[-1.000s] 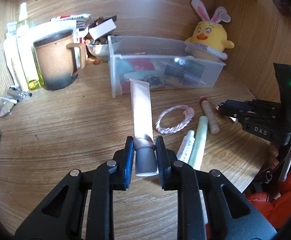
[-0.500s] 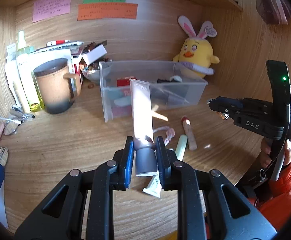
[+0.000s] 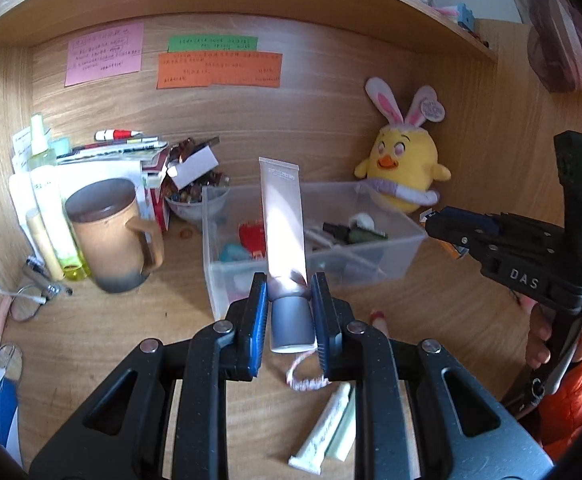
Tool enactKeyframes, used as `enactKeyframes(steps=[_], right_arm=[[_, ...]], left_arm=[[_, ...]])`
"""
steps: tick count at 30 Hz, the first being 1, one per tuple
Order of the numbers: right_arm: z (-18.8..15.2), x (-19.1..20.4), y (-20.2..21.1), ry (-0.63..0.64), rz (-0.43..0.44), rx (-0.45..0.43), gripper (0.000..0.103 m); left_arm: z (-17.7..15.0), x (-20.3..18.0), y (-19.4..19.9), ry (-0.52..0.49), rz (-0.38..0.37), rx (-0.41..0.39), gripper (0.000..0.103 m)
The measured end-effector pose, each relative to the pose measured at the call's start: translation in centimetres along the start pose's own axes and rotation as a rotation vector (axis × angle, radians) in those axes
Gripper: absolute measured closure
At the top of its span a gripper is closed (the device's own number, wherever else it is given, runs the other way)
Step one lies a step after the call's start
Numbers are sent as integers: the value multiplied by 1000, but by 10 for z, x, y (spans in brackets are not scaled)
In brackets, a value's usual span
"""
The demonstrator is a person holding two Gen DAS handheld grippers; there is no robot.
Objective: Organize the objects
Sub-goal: 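Carry the white tube and Max box into the clear box and open both grippers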
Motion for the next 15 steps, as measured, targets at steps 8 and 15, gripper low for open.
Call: enactKeyframes(steps=[8,15], right_arm=[[25,1,-14,21,2,-32,78],[42,4,-25,27,7,-56,78]], left_arm=[[27,9,-25,16,-12,-9,82],[53,15,-49,31,-11,-5,82]])
Point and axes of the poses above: each gripper's, at about its wrist camera, not at the fingertips, and y roughly against the way its jaws point, x to its left, z to its top, the point moved 2 cm from there along -y, roughly the way its jaws point, and after that the axes turned 8 degrees about -z, right-handed, at the moved point
